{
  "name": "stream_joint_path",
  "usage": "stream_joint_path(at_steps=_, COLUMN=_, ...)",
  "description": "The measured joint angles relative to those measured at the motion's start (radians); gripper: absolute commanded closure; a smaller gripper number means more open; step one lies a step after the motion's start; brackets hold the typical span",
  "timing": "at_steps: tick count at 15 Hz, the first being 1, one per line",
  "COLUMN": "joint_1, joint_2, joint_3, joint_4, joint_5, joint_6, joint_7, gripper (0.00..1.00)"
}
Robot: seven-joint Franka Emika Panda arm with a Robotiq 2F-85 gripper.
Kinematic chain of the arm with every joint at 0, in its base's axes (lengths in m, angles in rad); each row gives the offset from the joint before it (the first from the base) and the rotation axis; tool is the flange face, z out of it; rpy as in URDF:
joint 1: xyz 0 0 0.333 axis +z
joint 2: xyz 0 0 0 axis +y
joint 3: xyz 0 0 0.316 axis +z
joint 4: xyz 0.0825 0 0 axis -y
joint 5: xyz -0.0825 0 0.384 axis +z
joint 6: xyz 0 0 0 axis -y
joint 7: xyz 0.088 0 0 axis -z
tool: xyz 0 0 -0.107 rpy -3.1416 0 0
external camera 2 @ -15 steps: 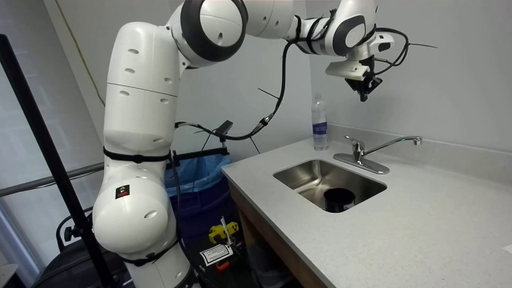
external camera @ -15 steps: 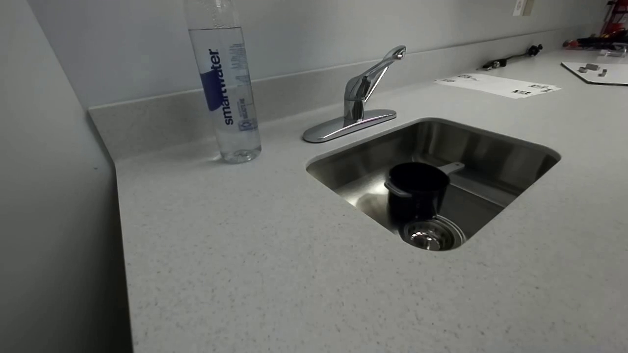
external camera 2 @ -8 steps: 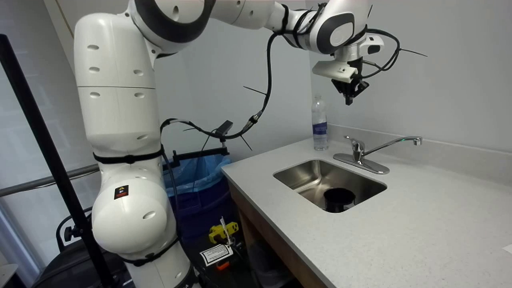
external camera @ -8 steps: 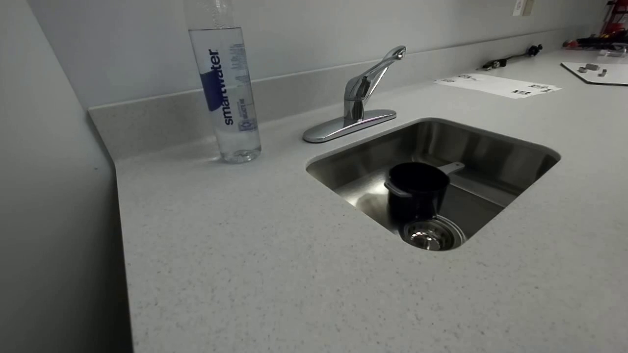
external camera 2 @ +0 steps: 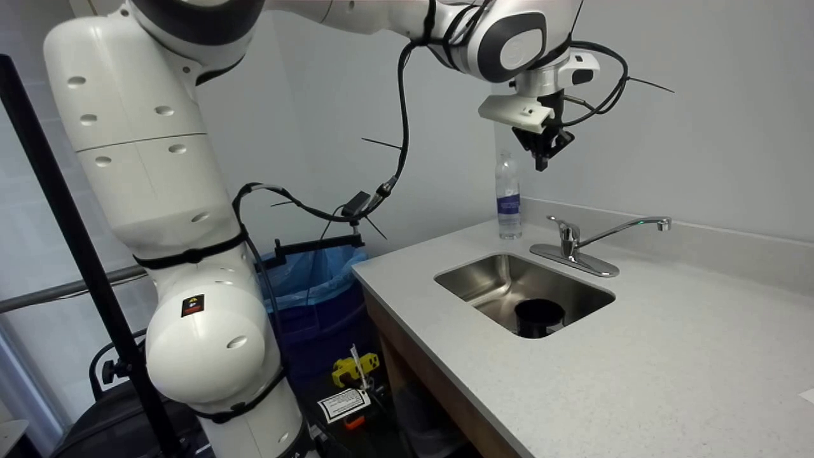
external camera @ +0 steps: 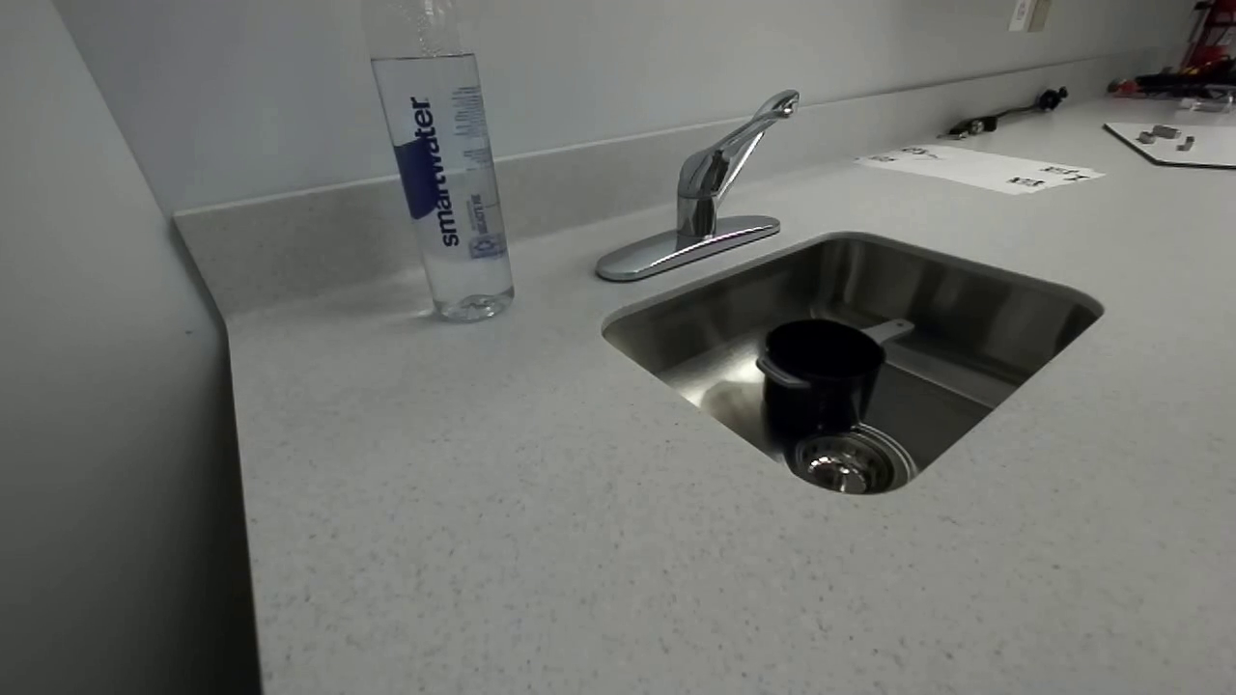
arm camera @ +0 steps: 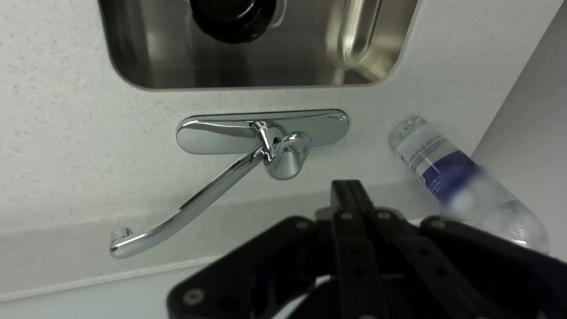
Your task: Move the faucet nozzle to the right
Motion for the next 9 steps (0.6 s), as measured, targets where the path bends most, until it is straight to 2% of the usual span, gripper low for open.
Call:
stream_joint_path(at_steps=6, joint_1=0.0, joint_2=-0.11, joint_3=-0.067, joint_4=-0.08, joint_5=0.007, joint_6=-0.068, joint_7=-0.071, gripper=0.99)
stream_joint_path(at_steps=9, joint_1=0.0, joint_2=-0.127, joint_3=-0.072, joint_4=-0.094, joint_5=0.009, joint_6=-0.074, joint_7=-0.078, gripper=0.99)
